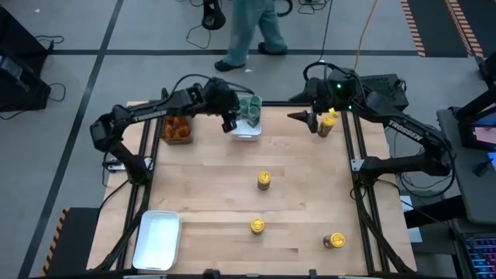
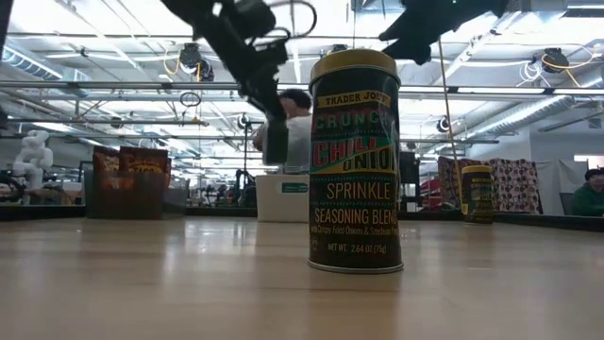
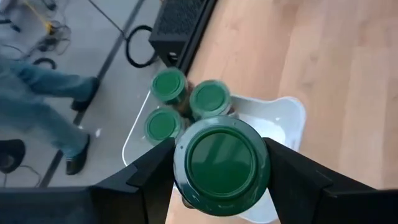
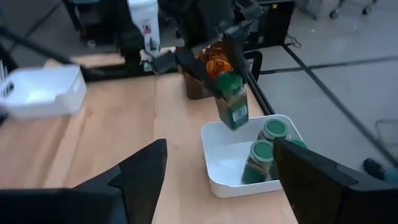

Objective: Sort spices by type
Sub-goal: Put the green seasoning bottle into the top white bin

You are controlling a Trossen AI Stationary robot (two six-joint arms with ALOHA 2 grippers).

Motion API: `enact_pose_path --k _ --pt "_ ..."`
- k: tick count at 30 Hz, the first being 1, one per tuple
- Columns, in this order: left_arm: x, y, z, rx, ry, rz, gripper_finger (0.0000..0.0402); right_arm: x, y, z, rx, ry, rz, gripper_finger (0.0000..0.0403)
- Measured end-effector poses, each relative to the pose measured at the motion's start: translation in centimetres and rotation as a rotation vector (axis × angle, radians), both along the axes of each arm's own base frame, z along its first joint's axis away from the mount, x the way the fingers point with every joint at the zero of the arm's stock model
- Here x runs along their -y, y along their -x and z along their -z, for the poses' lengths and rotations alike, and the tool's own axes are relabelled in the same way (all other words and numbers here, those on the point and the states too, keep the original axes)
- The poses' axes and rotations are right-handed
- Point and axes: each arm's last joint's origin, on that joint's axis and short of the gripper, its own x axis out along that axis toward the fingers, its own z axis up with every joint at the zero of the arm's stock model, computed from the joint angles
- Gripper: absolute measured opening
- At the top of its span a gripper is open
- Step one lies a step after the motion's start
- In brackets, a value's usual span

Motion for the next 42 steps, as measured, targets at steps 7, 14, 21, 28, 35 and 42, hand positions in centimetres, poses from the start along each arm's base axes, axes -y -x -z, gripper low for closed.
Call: enact_pose_path --k 7,14,21,28,35,42 --pt "-3.1 -0.7 2.3 0.008 0.010 0.103 0.0217 0.7 -0.8 0.5 0.001 -0.086 0.112 0.0274" --pt "-4.7 -0.8 4.3 -0.043 0.021 0.149 0.0217 0.8 -0.9 0.6 0.006 -0.122 0.133 0.0274" --pt "-5.3 -1.1 5.8 -0.061 0.044 0.185 0.0217 0.8 -0.9 0.5 0.008 -0.117 0.137 0.0274" --pt "-6.2 -1.6 6.9 -0.044 0.041 0.179 0.0217 0.8 -0.8 0.5 0.010 -0.094 0.131 0.0274" --pt "-7.0 -1.2 7.2 -0.057 0.038 0.181 0.0217 0.8 -0.8 0.5 0.004 -0.065 0.119 0.0274" --pt "-7.7 -0.6 7.1 -0.037 0.050 0.210 0.0217 0.8 -0.8 0.5 0.001 -0.050 0.112 0.0274"
